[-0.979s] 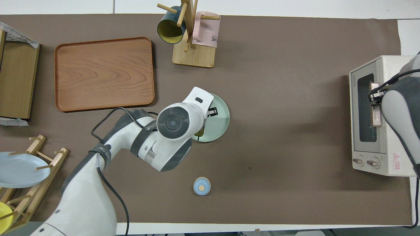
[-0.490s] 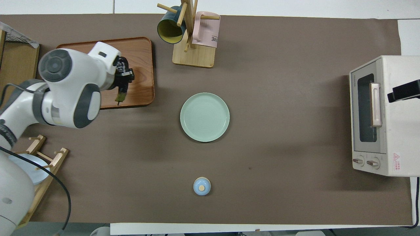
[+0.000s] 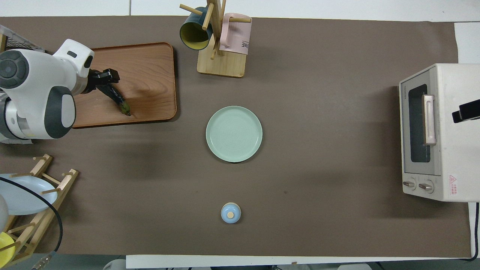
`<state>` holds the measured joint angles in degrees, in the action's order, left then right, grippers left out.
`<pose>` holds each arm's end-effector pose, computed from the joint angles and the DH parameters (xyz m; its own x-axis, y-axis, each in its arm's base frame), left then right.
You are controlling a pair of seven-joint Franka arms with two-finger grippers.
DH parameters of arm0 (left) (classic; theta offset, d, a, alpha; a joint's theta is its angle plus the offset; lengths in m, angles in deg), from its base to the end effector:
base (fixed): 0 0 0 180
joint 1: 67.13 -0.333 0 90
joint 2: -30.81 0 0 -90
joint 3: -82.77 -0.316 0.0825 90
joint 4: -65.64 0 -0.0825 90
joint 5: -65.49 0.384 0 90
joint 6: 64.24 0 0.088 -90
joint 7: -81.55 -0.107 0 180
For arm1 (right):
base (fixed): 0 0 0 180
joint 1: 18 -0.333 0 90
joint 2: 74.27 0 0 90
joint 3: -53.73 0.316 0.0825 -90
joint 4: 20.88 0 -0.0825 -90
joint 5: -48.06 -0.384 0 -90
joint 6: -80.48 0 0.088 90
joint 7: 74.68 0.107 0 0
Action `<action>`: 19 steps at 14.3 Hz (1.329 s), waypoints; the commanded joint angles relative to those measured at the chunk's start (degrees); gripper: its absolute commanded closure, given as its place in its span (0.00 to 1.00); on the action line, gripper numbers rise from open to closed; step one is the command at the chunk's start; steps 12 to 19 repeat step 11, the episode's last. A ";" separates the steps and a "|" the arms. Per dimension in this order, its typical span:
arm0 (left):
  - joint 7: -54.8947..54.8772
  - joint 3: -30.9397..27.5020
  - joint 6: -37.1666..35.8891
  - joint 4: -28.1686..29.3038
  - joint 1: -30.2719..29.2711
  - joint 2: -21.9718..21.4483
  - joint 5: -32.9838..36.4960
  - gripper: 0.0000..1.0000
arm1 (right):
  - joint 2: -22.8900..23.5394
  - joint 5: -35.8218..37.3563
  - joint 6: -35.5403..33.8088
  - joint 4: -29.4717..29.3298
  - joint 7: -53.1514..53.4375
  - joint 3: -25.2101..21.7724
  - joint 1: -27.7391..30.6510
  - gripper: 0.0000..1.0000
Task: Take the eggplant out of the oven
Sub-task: 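Lower the eggplant onto the wooden tray with the left gripper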
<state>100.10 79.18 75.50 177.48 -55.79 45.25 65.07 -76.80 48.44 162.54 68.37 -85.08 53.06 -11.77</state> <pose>0.6215 -0.0865 0.3744 0.9556 0.1910 0.2242 0.1809 -0.9813 0.0650 0.5222 -0.0641 0.6429 0.9949 0.0606 -0.0810 0.0601 -0.9982 -0.0087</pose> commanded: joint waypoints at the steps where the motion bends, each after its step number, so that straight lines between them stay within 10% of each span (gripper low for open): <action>1: 0.10 0.17 -12.33 -0.74 -1.49 -8.18 1.29 0.00 | 0.68 0.85 -1.11 -1.37 0.03 -1.08 -1.39 0.00; 9: -19.64 -0.27 -57.44 -23.23 -5.45 -15.15 0.94 0.00 | 0.15 0.67 -0.67 -0.40 -0.06 -6.10 -5.79 0.00; 19: -21.09 -0.19 -58.09 -23.51 -5.45 -15.24 1.21 0.00 | -0.03 0.85 -0.41 0.04 0.03 -6.10 -5.79 0.00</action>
